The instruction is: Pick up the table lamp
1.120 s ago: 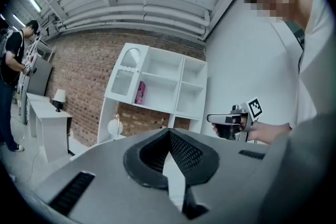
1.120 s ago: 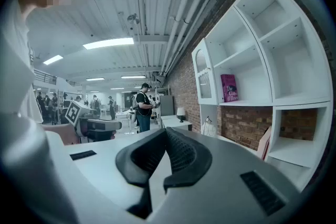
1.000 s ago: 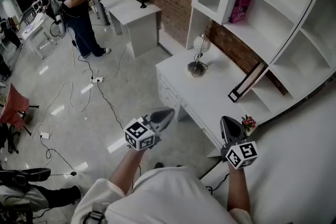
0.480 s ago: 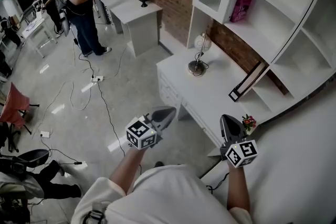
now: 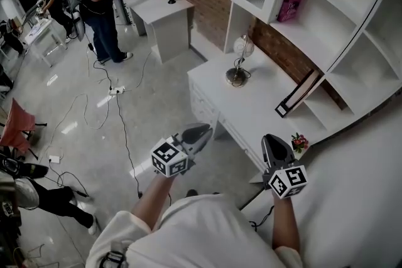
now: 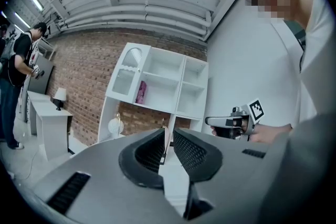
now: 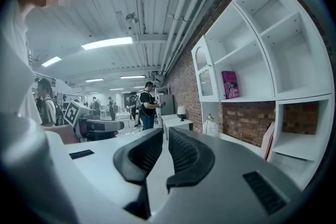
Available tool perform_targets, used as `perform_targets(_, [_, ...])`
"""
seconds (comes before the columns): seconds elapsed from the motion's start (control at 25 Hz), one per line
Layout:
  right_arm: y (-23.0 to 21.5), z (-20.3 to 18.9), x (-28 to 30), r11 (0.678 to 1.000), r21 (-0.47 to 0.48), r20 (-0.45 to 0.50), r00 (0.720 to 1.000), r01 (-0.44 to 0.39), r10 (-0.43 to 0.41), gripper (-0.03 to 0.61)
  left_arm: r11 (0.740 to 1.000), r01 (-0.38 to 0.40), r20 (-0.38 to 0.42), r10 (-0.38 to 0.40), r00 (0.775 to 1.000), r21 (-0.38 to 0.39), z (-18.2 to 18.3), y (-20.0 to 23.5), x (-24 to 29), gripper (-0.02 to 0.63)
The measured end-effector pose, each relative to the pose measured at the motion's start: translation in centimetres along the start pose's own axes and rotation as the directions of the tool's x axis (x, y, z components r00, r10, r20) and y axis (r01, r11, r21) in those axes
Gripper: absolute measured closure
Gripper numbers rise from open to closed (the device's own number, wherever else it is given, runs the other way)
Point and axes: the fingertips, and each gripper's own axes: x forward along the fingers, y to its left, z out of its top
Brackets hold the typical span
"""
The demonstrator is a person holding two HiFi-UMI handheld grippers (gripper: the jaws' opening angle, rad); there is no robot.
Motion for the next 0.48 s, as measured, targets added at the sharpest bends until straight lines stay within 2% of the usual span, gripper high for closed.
perform_targets(0.48, [1.2,-0.5,0.8,0.999,0.001,-0.020,0.999,0.039,-0.039,0.437,0.999,0.039,0.023,-0.039,0.999,-0.036,-0.1,1.1,-1.2,0.446])
